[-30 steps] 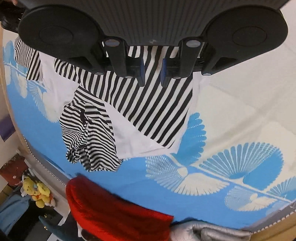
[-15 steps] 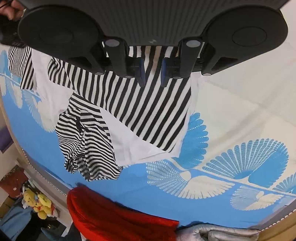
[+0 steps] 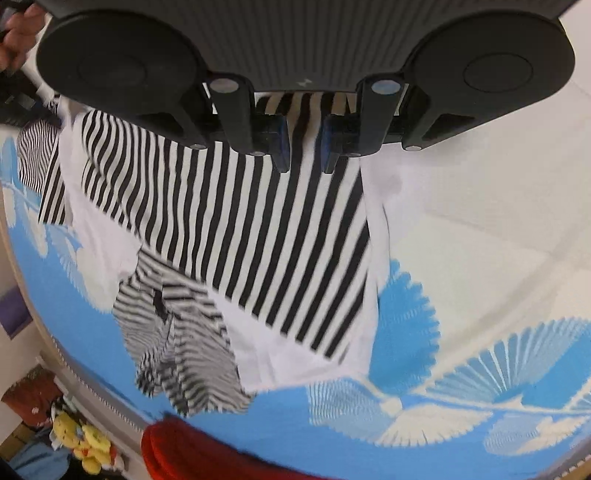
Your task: Fold small clothes
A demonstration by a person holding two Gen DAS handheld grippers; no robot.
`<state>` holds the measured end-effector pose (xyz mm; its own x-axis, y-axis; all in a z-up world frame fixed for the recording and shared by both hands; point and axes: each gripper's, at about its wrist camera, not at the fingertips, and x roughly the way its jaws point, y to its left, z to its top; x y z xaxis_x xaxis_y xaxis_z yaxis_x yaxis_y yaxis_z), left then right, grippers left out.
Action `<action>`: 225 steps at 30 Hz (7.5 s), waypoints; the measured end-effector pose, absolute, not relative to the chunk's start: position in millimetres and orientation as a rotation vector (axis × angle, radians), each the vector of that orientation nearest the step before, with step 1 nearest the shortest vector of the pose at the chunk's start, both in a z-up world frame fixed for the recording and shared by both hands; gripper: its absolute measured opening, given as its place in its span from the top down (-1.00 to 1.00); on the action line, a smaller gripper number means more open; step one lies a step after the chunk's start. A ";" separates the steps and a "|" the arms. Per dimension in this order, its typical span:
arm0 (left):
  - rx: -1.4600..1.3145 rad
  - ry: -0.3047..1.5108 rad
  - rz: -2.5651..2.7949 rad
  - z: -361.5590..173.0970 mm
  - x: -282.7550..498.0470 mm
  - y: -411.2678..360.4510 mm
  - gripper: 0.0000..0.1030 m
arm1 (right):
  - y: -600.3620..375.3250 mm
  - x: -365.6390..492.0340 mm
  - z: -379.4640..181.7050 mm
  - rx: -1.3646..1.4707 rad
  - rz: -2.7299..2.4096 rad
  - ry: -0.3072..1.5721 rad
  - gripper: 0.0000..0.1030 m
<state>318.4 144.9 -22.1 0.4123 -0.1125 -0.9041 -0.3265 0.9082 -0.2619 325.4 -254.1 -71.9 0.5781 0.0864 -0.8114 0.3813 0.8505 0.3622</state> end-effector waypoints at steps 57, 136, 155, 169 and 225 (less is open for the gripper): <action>-0.176 1.097 -0.039 1.5 324.6 29.9 0.35 | -478.4 329.5 -72.9 0.652 -0.397 0.773 0.38; -0.353 1.084 0.152 -5.7 327.2 146.3 0.58 | -222.3 347.1 -91.4 0.369 -0.036 1.107 0.31; -0.269 1.155 0.123 -23.1 335.3 99.7 0.43 | -228.7 350.0 -86.2 0.468 0.003 1.096 0.26; -0.257 1.156 0.121 -26.4 338.3 93.2 0.43 | -231.2 351.0 -85.5 0.464 0.020 1.105 0.25; -0.377 0.885 0.106 -38.6 729.2 136.6 0.11 | -272.0 360.1 -50.4 0.240 0.013 1.006 0.25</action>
<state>729.2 136.6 -38.6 0.6327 -0.0639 -0.7717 -0.2443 0.9292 -0.2773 360.1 -272.0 -50.4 0.5378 0.1215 -0.8343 0.0994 0.9735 0.2058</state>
